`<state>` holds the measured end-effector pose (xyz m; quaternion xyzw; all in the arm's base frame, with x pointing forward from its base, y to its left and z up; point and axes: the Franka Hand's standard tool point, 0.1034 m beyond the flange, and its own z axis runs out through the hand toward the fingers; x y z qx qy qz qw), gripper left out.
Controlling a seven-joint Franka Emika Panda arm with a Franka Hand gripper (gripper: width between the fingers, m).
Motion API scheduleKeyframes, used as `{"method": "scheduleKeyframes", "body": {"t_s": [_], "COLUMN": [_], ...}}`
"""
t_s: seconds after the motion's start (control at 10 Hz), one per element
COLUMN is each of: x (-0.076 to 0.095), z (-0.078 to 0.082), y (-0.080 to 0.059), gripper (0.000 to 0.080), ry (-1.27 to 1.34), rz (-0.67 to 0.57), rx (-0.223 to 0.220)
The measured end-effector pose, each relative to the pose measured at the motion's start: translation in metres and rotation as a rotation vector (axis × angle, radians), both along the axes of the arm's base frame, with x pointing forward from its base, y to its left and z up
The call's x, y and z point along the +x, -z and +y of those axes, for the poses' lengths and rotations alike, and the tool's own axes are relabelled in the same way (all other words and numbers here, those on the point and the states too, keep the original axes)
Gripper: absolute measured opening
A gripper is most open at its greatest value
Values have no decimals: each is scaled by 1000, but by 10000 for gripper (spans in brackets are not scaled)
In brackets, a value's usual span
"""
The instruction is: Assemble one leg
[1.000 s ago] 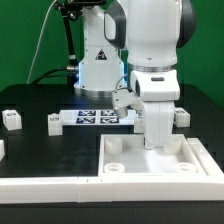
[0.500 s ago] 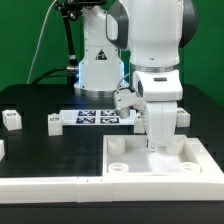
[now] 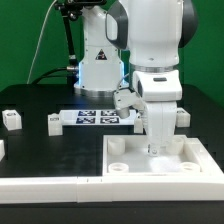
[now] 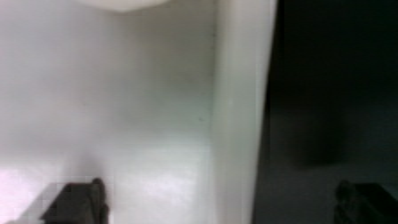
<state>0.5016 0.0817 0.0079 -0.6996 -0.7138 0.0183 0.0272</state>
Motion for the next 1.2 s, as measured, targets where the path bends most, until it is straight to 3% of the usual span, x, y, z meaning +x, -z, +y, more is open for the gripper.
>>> {"method": "scheduleKeyframes", "body": {"t_s": [0.3,0.5,0.9,1.2], "x": [0,-5,-29,-31], "z": [0,-1,5,4], "y": [-2,-18,-66,-64], "gripper": [649,649,649,649], "ry": [2,32,143,173], "rz": [1,-7,-59,-53], "rx": [-2,-13,-36,-37]}}
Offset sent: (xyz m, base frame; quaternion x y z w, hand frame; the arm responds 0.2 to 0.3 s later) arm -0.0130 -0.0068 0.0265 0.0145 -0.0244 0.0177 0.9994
